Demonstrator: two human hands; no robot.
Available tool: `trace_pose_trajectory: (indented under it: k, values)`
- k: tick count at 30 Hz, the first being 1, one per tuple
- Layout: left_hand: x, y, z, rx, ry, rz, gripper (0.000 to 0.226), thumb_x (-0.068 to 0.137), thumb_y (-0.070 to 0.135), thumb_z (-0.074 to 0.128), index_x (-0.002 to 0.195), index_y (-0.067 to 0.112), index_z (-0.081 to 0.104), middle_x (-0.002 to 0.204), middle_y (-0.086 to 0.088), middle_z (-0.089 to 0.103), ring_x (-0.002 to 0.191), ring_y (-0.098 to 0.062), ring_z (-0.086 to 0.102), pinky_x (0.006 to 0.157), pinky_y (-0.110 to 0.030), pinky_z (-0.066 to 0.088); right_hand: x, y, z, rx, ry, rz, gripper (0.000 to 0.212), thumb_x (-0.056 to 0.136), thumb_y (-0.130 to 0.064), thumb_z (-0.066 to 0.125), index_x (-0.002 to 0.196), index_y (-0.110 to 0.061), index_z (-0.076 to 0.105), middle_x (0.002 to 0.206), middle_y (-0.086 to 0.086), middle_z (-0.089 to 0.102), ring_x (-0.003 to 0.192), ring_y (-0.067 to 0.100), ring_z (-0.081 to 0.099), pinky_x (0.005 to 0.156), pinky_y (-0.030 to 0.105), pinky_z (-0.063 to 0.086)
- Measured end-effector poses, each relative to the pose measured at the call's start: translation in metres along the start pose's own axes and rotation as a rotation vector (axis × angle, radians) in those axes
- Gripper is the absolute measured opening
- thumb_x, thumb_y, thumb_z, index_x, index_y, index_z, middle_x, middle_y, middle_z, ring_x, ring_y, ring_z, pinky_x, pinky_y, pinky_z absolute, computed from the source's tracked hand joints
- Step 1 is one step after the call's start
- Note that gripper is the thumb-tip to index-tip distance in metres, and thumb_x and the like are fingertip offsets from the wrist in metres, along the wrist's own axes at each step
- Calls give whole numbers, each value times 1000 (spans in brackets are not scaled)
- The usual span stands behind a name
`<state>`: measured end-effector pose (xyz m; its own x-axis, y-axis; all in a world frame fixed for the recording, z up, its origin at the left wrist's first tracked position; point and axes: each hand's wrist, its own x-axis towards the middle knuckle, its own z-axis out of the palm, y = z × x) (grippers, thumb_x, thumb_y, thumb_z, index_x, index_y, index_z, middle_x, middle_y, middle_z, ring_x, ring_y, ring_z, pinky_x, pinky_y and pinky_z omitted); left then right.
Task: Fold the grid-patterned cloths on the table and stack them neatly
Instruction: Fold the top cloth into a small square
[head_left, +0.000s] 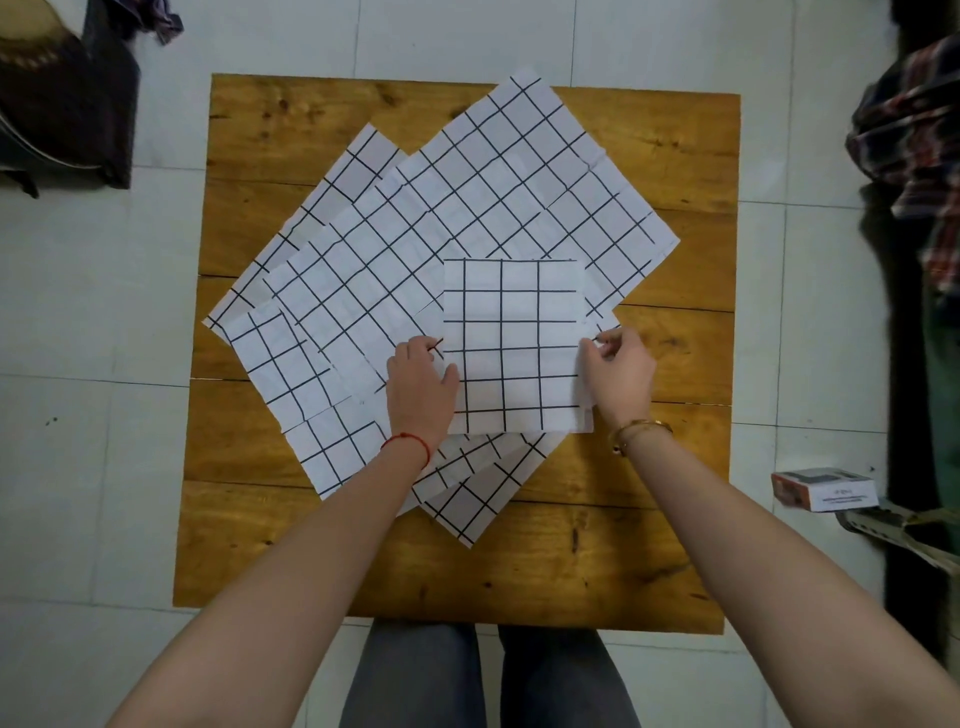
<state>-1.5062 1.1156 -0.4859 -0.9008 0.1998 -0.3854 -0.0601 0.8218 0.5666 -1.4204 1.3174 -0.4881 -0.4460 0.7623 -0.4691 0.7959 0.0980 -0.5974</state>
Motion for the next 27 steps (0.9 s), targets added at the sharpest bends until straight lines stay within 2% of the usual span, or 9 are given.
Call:
trace_pose_trajectory:
  k: [3, 6, 9, 13, 15, 19, 22, 25, 27]
  values:
    - [8, 4, 2, -166, -19, -143, 32, 85, 16, 65, 114, 8, 53, 107, -11, 56, 101, -26, 53, 86, -37, 49, 8, -3, 1, 5, -59, 80, 18, 81, -31, 67, 87, -15, 60, 75, -5, 60, 91, 21, 61, 85, 44, 52]
    - [14, 7, 2, -197, -30, -212, 28, 85, 14, 67, 109, 5, 56, 109, -16, 58, 102, -25, 55, 80, -28, 45, 12, -4, 0, 13, -128, 129, 19, 79, -34, 69, 81, -17, 62, 89, 4, 68, 93, 22, 63, 83, 39, 54]
    - [17, 7, 2, -199, -34, -227, 24, 83, 14, 69, 103, 4, 61, 108, -15, 59, 99, -21, 57, 77, -24, 43, 12, -8, -2, 69, -153, 173, 20, 80, -31, 71, 85, -14, 64, 94, 4, 67, 87, 19, 61, 82, 35, 54]
    - [17, 9, -1, -286, -28, -234, 15, 81, 10, 70, 92, 10, 60, 99, -3, 64, 85, -10, 58, 83, -27, 52, 7, -12, -5, 147, -158, 170, 15, 81, -25, 72, 82, -15, 61, 75, -5, 58, 77, 13, 56, 80, 32, 52]
    - [14, 12, -4, -329, -26, -249, 17, 81, 8, 70, 94, 10, 58, 91, 0, 63, 76, -3, 56, 80, -24, 54, 4, -14, -5, 201, -179, 173, 15, 82, -23, 72, 82, -15, 59, 68, -7, 54, 70, 11, 53, 77, 30, 50]
    - [8, 13, -13, -442, 6, -295, 25, 80, 7, 70, 98, 13, 54, 87, 0, 65, 89, -12, 62, 88, -29, 53, -3, -18, -8, 345, -159, 189, 21, 83, -16, 71, 97, -13, 56, 68, -7, 54, 67, 9, 51, 75, 29, 48]
    - [5, 11, -26, -520, -12, -253, 25, 80, 11, 72, 89, 25, 53, 101, -6, 68, 98, -16, 62, 93, -33, 52, -9, -16, -12, 471, -146, 156, 28, 85, -12, 69, 106, -12, 51, 60, -8, 52, 60, 7, 49, 72, 24, 46]
    - [1, 11, -41, -569, -46, -140, 28, 81, 10, 69, 102, 26, 60, 78, 10, 63, 81, -9, 60, 86, -28, 54, -16, -15, -19, 493, -148, 31, 28, 87, -10, 66, 109, -13, 49, 53, -13, 48, 58, 8, 47, 74, 18, 47]
    - [-3, 13, -50, -526, -52, -60, 36, 83, 8, 66, 114, 27, 63, 75, 14, 60, 77, -6, 60, 83, -21, 53, -23, -19, -26, 462, -158, -97, 26, 87, -10, 66, 108, -17, 52, 58, -10, 46, 61, 12, 44, 69, 16, 46]
